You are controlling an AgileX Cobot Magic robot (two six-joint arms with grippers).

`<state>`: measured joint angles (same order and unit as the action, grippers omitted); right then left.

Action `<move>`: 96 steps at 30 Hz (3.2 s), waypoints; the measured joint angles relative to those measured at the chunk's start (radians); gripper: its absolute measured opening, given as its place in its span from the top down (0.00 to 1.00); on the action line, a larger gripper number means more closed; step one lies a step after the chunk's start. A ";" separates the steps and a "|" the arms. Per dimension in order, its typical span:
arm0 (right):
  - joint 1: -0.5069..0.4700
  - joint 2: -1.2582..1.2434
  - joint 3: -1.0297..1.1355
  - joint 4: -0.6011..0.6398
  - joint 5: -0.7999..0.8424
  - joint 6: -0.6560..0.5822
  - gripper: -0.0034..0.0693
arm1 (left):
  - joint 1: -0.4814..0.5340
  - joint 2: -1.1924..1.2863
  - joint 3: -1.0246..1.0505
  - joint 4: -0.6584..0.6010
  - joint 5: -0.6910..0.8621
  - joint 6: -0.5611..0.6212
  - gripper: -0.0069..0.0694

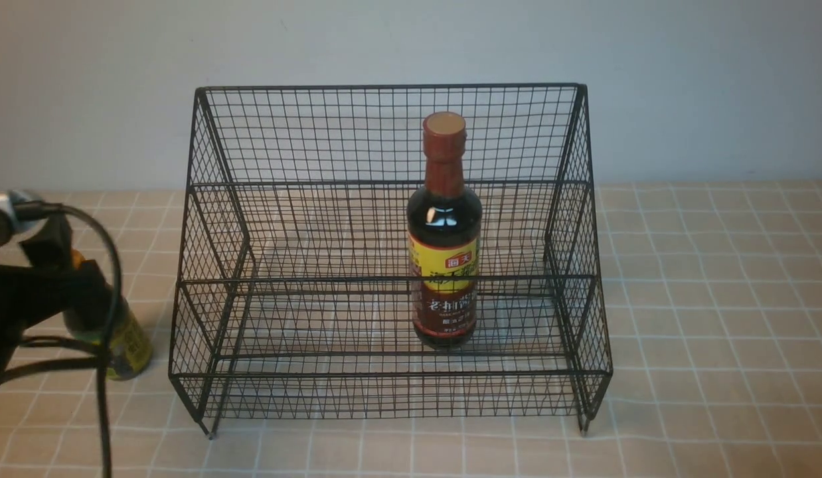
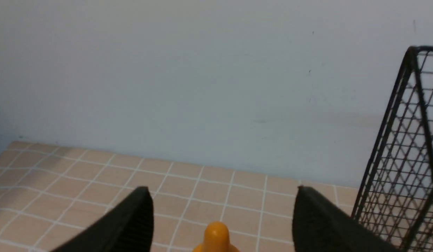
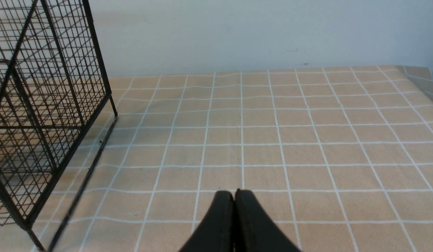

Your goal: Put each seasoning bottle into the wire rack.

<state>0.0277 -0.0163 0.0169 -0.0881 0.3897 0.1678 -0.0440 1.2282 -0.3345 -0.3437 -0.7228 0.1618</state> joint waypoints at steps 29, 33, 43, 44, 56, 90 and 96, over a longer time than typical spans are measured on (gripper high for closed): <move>0.000 0.000 0.000 0.000 0.000 0.000 0.97 | 0.000 -0.082 -0.082 0.073 0.168 0.060 0.54; 0.000 0.000 0.000 0.000 0.000 0.000 0.97 | 0.000 -0.294 -0.198 0.090 0.503 0.089 0.54; 0.000 0.000 0.000 0.000 0.000 0.000 0.97 | -0.233 -0.435 -0.267 0.101 0.775 0.048 0.54; 0.000 0.000 0.000 0.000 0.000 0.000 0.97 | -0.276 -0.421 -0.267 0.101 0.769 0.049 0.54; 0.000 0.000 0.000 0.000 0.000 0.000 0.97 | -0.402 -0.125 -0.267 0.101 0.558 0.086 0.54; 0.000 0.000 0.000 0.000 0.000 0.000 0.97 | -0.402 -0.204 -0.303 0.061 0.903 0.082 0.27; 0.000 0.000 0.000 0.000 0.000 0.000 0.97 | -0.402 -0.373 -0.306 0.056 1.124 0.035 0.42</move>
<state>0.0277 -0.0163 0.0169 -0.0881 0.3893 0.1678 -0.4464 0.8551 -0.6405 -0.2882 0.4007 0.1972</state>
